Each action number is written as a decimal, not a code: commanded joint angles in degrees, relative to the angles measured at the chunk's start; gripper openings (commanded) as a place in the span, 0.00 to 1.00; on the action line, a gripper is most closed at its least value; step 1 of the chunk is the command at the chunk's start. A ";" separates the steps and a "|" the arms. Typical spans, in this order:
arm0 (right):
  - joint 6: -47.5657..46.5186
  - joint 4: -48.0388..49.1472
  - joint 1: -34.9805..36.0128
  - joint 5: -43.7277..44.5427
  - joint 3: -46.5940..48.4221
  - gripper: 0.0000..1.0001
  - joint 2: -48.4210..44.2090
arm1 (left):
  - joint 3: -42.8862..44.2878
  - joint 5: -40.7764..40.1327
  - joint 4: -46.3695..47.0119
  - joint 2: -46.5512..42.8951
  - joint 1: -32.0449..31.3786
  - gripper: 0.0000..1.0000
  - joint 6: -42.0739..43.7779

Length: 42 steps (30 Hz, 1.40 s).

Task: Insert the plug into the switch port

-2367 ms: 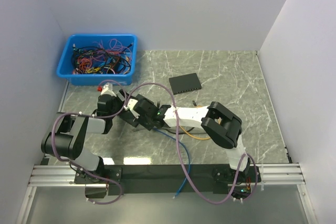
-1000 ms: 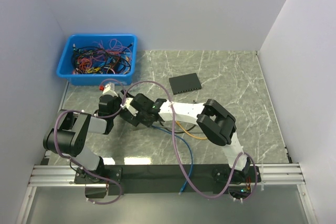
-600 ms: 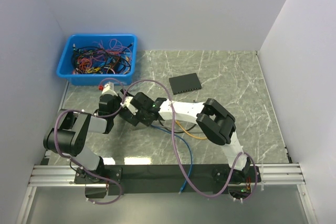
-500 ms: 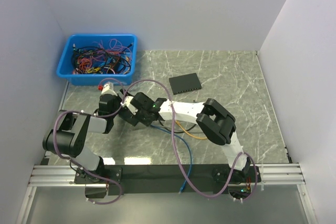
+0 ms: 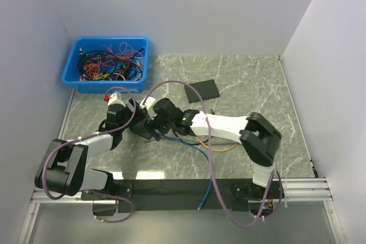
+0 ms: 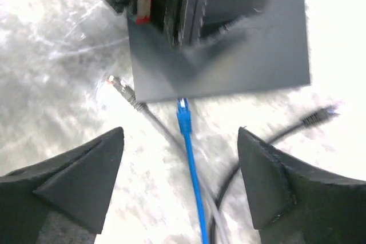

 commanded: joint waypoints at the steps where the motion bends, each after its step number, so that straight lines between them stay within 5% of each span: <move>1: 1.39 1.81 1.16 3.66 -3.76 0.91 -8.06 | 2.32 -3.70 -3.95 -1.67 0.03 0.96 0.00; 12: 9.64 -0.03 -0.59 21.69 -8.60 0.92 -13.00 | 6.71 -10.12 -14.85 -11.24 0.12 0.95 -1.50; 29: 17.21 -2.58 -8.15 17.39 -7.64 0.91 -7.74 | 2.59 -10.73 -23.47 -22.14 0.03 0.94 4.21; 42: 17.82 -2.93 -8.16 16.95 -5.01 0.80 -3.43 | -2.16 -10.56 -27.16 -33.49 -0.50 0.94 4.66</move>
